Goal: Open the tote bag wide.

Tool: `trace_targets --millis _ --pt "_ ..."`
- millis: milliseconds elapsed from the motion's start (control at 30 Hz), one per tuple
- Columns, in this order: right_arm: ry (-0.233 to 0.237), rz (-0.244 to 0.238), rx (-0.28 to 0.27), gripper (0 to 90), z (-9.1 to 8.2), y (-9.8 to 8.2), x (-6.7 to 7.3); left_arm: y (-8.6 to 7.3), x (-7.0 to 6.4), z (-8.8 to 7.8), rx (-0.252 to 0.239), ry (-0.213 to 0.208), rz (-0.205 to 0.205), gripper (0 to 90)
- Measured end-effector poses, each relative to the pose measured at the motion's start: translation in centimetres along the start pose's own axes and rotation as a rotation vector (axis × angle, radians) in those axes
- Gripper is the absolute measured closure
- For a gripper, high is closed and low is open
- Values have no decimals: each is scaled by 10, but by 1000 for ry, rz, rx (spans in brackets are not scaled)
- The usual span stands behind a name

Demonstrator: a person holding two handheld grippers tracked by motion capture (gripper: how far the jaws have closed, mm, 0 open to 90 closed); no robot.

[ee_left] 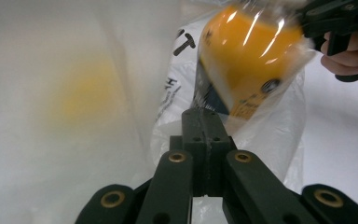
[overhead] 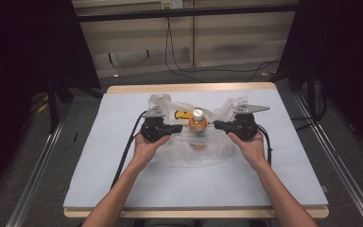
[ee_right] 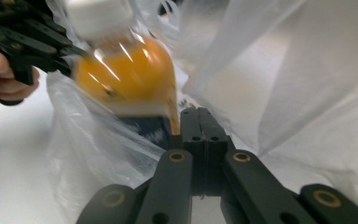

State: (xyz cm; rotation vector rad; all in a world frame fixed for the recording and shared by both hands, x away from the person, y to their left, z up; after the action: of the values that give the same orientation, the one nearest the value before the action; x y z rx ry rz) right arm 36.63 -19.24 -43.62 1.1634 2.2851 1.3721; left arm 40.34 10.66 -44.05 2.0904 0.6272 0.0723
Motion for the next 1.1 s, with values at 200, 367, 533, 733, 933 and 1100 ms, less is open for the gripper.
trace_targets --millis 200,367,533,733,933,1100 --pt "30 18 34 900 16 -14 -11 -13 8 14 57 -6 -1 900" --pt "36 19 83 900 27 -22 -12 -21 8 22 93 -5 2 900" --pt "43 1 158 900 37 -32 -12 -28 5 32 166 -9 4 900" --pt "42 -6 262 900 44 -39 -12 -37 5 38 245 1 -10 900" --pt "50 0 272 900 44 -44 -11 -37 6 33 274 -10 31 900" --pt "69 -11 279 900 36 -49 -7 -43 -1 24 293 -18 52 900"
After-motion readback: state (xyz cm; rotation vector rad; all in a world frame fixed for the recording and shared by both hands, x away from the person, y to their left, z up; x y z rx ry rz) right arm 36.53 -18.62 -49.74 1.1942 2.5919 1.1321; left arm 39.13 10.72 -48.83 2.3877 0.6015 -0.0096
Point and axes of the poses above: each handheld gripper's, and its own axes: z roughly forward along the jaws, y roughly out of its top, x roughly to its left, the point moved 1 cm from there along z, roughly forward along the jaws, and after that the axes turned 6 degrees about x, right-handed, at the moved point
